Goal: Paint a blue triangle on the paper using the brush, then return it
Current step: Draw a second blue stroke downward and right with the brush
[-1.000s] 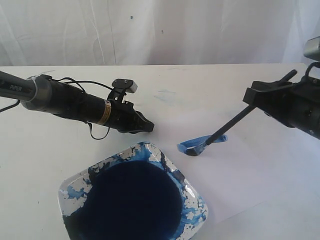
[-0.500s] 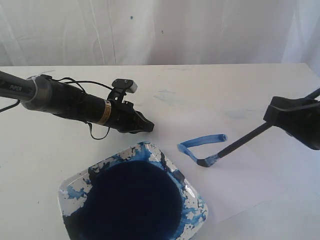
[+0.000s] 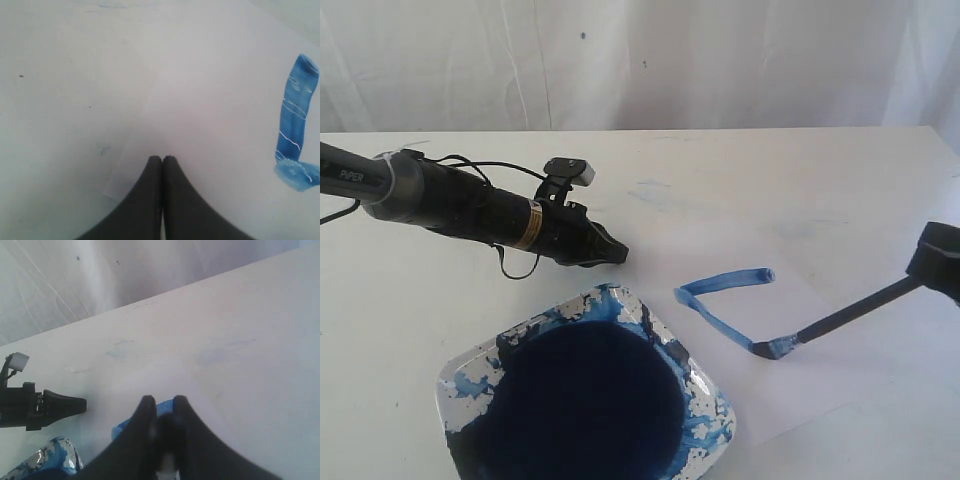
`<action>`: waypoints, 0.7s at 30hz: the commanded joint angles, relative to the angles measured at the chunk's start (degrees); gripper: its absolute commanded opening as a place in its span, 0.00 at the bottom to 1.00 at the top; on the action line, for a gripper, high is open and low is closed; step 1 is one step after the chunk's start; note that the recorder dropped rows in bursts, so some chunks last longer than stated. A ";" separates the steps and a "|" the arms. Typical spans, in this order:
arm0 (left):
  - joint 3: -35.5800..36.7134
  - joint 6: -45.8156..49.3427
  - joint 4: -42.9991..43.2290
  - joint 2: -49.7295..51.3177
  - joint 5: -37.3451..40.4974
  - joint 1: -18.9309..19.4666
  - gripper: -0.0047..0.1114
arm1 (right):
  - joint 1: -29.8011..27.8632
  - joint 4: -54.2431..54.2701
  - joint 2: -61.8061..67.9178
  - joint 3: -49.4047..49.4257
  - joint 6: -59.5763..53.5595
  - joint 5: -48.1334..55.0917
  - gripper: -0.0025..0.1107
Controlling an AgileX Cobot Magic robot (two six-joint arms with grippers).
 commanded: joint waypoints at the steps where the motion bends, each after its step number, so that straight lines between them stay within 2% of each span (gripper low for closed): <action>1: -0.29 -0.14 0.87 -0.28 0.86 -0.35 0.04 | -0.29 -0.17 -3.27 0.57 0.50 3.60 0.07; 5: -0.29 -0.14 0.87 -0.28 0.86 -0.35 0.04 | -0.29 -0.17 -5.02 0.57 0.50 3.35 0.07; 13: -0.29 -0.14 0.87 -0.28 0.86 -0.35 0.04 | -0.29 -0.03 -4.39 -0.92 -2.14 -6.18 0.07; 21: -0.29 -0.14 0.87 -0.28 0.86 -0.35 0.04 | -0.42 0.28 6.60 -5.84 -9.40 -10.53 0.07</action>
